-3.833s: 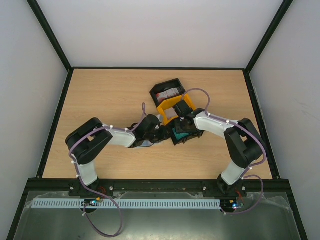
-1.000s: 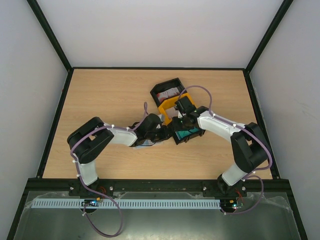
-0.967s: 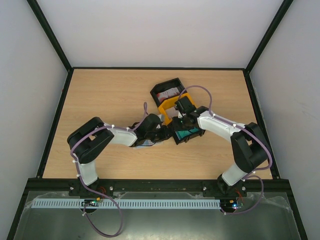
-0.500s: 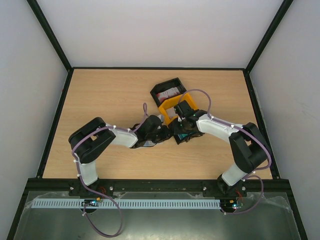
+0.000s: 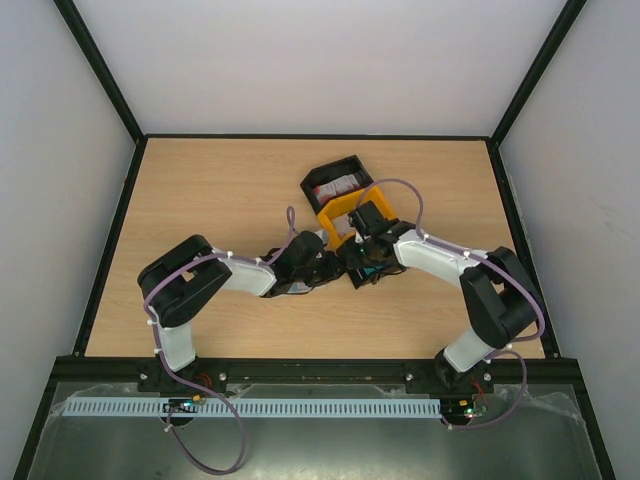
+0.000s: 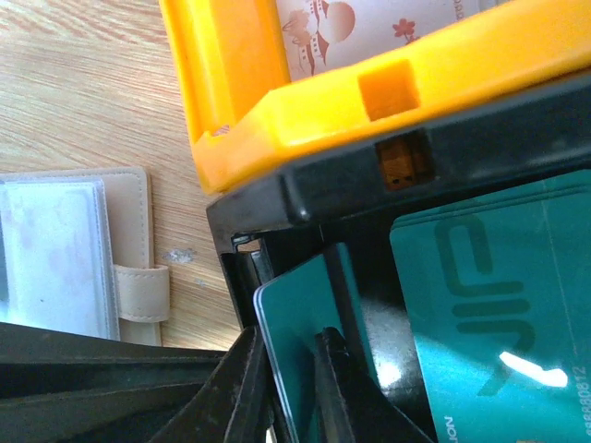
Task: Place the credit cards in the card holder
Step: Pick up the credit card from the storage box.
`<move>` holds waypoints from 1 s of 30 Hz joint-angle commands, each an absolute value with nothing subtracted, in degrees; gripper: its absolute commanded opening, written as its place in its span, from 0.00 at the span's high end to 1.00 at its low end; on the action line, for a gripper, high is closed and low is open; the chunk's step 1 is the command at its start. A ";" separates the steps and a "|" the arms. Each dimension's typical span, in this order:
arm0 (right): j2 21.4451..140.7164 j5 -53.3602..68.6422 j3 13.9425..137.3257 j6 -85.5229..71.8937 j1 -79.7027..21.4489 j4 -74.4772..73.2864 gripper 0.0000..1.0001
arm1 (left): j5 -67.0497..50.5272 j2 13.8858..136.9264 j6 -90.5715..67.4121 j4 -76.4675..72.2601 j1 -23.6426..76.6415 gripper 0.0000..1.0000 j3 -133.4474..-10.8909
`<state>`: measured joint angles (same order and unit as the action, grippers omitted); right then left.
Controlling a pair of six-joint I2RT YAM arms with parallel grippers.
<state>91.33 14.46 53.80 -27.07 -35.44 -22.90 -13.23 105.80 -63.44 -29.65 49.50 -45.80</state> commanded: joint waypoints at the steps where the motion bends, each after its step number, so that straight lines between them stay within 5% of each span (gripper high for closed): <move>1: 88.92 14.60 53.16 -27.63 -36.28 -24.13 0.89 | -12.39 106.38 -62.61 -31.77 49.99 0.87 -45.44; 14: 82.04 4.63 56.01 -29.08 -36.30 -26.57 0.98 | -11.67 103.28 -61.36 -31.84 50.01 0.84 -44.56; 30: 69.06 6.37 49.73 -30.15 -30.39 -18.70 0.98 | -5.82 94.41 -58.99 -24.66 49.97 0.48 -45.48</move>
<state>72.07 4.32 52.38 -29.15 -32.56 -22.11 -8.58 97.49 -59.86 -27.55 49.60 -44.93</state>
